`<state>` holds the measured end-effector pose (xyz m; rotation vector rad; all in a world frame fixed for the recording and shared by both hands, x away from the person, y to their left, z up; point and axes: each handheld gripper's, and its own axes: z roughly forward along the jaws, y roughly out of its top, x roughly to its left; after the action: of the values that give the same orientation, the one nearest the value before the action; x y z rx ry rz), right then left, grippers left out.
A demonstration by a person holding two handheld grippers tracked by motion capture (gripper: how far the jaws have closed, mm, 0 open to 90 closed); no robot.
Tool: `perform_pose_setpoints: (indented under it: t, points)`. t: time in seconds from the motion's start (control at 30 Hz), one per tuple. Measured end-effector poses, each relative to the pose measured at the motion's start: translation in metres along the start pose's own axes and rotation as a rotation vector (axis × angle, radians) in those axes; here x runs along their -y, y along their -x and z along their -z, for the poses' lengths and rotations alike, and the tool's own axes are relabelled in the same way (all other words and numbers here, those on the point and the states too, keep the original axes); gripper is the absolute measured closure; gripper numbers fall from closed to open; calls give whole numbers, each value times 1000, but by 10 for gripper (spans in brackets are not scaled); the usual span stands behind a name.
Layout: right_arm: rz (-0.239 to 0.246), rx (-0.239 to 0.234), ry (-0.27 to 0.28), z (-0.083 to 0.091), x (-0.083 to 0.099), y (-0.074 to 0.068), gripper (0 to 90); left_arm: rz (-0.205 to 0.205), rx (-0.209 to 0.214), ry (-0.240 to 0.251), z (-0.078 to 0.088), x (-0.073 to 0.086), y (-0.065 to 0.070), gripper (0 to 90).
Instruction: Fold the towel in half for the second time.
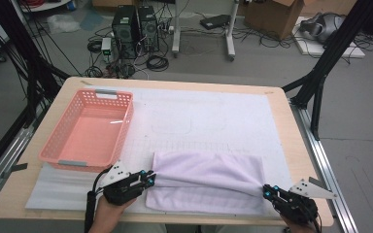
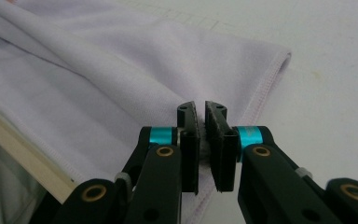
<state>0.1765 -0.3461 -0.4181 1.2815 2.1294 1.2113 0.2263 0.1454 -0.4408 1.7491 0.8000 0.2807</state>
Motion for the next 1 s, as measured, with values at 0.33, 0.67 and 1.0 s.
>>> perform_pose_setpoints:
  t: [0.33, 0.67, 1.0]
  points:
    - [-32, -21, 16, 10, 3, 5, 632, 33, 26, 68, 12, -7, -2, 557]
    - [45, 13, -132, -21, 6, -7, 620, 60, -25, -180, -13, 8, 6, 490]
    - [37, -6, -128, -14, 4, -7, 873, 5, 0, -178, -6, -1, 12, 865]
